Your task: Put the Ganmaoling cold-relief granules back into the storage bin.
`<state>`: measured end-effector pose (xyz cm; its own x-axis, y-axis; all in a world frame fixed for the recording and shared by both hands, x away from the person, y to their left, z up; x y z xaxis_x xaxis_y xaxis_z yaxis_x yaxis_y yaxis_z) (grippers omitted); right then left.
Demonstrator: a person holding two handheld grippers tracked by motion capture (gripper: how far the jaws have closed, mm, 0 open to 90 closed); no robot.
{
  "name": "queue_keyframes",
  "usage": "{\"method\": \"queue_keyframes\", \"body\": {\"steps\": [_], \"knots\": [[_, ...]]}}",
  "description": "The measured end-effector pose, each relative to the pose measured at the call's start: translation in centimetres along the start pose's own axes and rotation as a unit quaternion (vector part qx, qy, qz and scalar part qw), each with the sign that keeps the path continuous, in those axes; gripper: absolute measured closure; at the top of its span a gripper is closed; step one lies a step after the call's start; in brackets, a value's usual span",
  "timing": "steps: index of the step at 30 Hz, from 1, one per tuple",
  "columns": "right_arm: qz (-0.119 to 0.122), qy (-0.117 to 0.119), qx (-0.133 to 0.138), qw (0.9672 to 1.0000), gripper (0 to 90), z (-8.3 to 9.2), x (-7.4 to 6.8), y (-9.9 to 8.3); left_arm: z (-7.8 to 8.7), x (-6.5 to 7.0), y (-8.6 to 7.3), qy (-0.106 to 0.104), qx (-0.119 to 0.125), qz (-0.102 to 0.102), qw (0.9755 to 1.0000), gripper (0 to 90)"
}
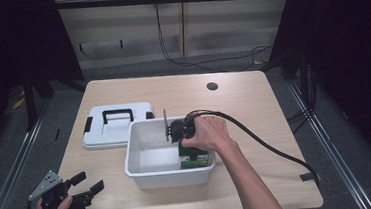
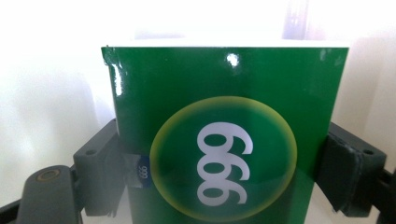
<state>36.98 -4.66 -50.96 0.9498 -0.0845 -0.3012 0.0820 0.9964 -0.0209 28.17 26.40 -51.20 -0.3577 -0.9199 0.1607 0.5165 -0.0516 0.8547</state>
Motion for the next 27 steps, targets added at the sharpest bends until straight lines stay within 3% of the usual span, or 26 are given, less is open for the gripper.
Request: {"method": "queue_keyframes", "body": {"steps": [11, 27], "knots": [[0.012, -0.003, -0.017, 0.9998, 12.7, -0.33, 0.0, -0.03, 0.01, -0.01, -0.03, 0.0, -0.001, 0.0, 1.0, 15.9], [0.004, 0.025, 0.009, 0.9996, 13.0, -0.02, -0.18, 0.04, -0.11, -0.05, 0.05, 0.0, 0.0, 0.0, 1.0, 15.9]]}}
Point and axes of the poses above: each handheld gripper's, and its own axes: z roughly backward along the jaws, y roughly out of its top, x roughly to its right, the point moved 9 cm from there along -z, roughly forward along the jaws, and after that the axes turned 15 degrees about y, right-handed, at the moved point
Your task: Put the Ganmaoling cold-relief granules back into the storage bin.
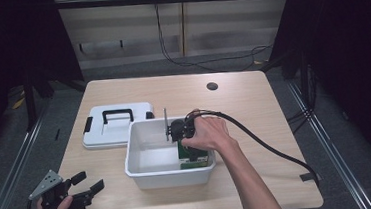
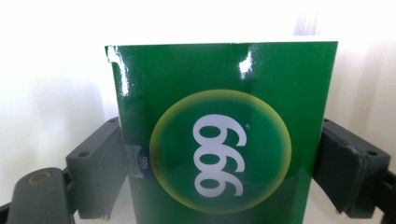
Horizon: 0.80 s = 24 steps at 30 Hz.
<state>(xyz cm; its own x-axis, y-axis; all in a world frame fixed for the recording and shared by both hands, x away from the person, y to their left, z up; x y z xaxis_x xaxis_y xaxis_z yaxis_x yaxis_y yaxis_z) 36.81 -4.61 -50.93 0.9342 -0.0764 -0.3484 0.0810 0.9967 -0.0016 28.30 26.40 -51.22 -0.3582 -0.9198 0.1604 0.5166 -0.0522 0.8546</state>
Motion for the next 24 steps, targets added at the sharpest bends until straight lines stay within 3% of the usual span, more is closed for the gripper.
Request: {"method": "queue_keyframes", "body": {"steps": [8, 15, 24], "knots": [[-0.027, -0.002, 0.009, 0.9996, 13.5, 0.1, 0.1, 0.1, -0.1, 0.0, 0.0, -0.001, -0.002, 0.0, 1.0, 15.9], [0.0, 0.005, 0.002, 1.0, 9.0, 0.3, -0.1, -0.2, -0.1, 0.0, 0.0, -0.001, -0.002, 0.0, 1.0, 15.9], [0.002, 0.002, 0.022, 0.9998, 8.5, 1.5, -0.6, -0.5, 0.0, 0.0, 0.0, -0.002, 0.0, -0.004, 1.0, 15.9]]}}
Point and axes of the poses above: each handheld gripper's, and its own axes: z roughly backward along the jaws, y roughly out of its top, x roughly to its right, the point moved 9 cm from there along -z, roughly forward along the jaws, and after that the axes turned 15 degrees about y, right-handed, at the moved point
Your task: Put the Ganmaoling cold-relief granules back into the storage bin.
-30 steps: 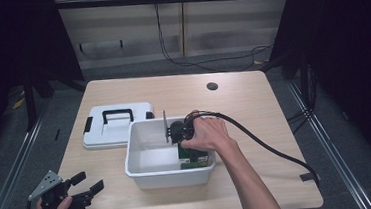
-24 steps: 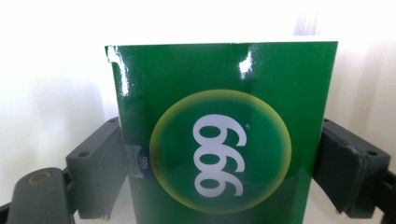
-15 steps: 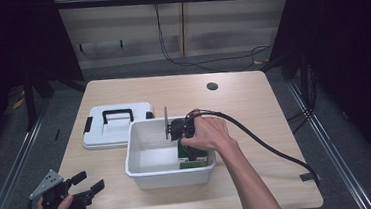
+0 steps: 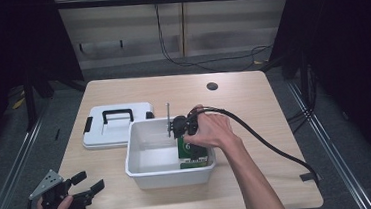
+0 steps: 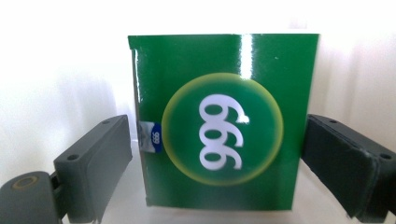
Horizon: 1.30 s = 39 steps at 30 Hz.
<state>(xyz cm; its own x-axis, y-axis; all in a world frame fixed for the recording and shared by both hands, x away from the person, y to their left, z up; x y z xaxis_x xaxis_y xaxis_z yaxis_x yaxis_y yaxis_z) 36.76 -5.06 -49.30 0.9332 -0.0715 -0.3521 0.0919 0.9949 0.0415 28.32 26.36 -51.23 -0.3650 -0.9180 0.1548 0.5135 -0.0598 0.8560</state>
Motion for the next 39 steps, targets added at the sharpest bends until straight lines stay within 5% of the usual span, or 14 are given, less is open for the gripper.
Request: {"method": "queue_keyframes", "body": {"steps": [11, 18, 25, 36, 39], "knots": [[0.01, -0.023, 0.044, 0.9987, 8.7, 1.8, -0.1, 0.2, 0.0, 0.1, 0.0, 0.0, 0.0, 0.002, 1.0, 15.9], [-0.011, -0.046, 0.086, 0.9952, 13.3, 2.8, -0.4, 0.2, 0.0, 0.0, 0.0, 0.0, 0.0, 0.0, 1.0, 15.9], [-0.01, -0.031, 0.125, 0.9917, 13.8, 3.2, -0.9, -0.2, 0.0, 0.0, 0.0, 0.001, 0.0, 0.0, 1.0, 15.9], [-0.006, -0.028, 0.219, 0.9754, 14.1, 4.6, -1.8, -1.4, 0.0, 0.0, 0.0, 0.003, 0.0, 0.003, 1.0, 15.9], [0.002, -0.028, 0.249, 0.968, 14.5, 5.1, -2.2, -1.7, 0.0, 0.0, 0.0, 0.003, -0.001, 0.004, 1.0, 15.9]]}}
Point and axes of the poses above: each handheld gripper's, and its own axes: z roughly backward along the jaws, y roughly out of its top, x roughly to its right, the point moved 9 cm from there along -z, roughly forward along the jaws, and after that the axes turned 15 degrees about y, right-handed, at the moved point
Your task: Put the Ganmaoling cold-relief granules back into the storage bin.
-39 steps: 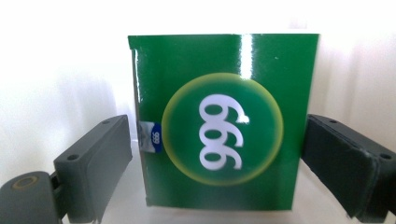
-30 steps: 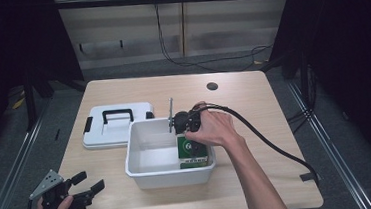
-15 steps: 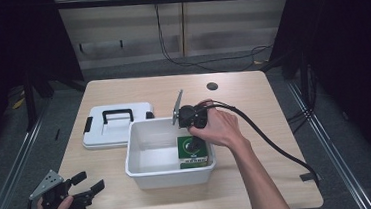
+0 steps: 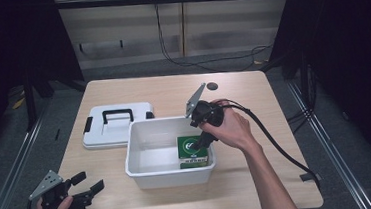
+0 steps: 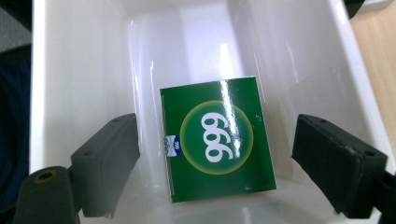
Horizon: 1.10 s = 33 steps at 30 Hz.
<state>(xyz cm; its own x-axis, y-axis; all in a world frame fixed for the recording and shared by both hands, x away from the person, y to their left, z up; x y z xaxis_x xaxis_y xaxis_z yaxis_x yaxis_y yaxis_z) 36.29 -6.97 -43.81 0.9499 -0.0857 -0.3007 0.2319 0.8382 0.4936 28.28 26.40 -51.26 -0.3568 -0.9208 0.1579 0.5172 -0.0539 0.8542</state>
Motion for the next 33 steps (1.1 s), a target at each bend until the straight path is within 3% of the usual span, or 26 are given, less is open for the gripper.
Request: {"method": "queue_keyframes", "body": {"steps": [10, 14, 16, 18, 21, 27, 33], "knots": [[0.006, 0.001, 0.077, 0.997, 14.6, 1.3, -0.8, -0.8, 0.0, 0.0, 0.0, 0.001, 0.0, 0.001, 1.0, 15.9], [0.002, -0.018, 0.094, 0.9954, 14.7, 2.0, -0.8, -1.5, 0.0, 0.0, 0.0, 0.001, 0.0, 0.002, 1.0, 15.9], [0.0, -0.032, 0.119, 0.9924, 14.7, 2.7, -0.8, -1.8, 0.0, 0.0, 0.0, 0.001, 0.0, 0.0, 1.0, 15.9], [0.001, -0.029, 0.141, 0.9897, 14.8, 3.0, -1.1, -2.1, 0.0, 0.0, 0.0, 0.002, 0.0, 0.0, 1.0, 15.9], [0.003, -0.049, 0.151, 0.9873, 14.9, 3.5, -1.2, -2.7, 0.0, 0.0, 0.0, 0.001, 0.0, 0.0, 1.0, 15.9], [-0.008, -0.063, 0.17, 0.9834, 14.9, 4.0, -1.7, -4.4, 0.0, -0.1, 0.1, 0.003, 0.001, -0.001, 1.0, 15.9], [-0.024, -0.094, 0.211, 0.9727, 15.0, 5.2, -2.0, -6.2, 0.0, -0.1, 0.1, 0.005, 0.002, 0.001, 1.0, 16.0]]}}
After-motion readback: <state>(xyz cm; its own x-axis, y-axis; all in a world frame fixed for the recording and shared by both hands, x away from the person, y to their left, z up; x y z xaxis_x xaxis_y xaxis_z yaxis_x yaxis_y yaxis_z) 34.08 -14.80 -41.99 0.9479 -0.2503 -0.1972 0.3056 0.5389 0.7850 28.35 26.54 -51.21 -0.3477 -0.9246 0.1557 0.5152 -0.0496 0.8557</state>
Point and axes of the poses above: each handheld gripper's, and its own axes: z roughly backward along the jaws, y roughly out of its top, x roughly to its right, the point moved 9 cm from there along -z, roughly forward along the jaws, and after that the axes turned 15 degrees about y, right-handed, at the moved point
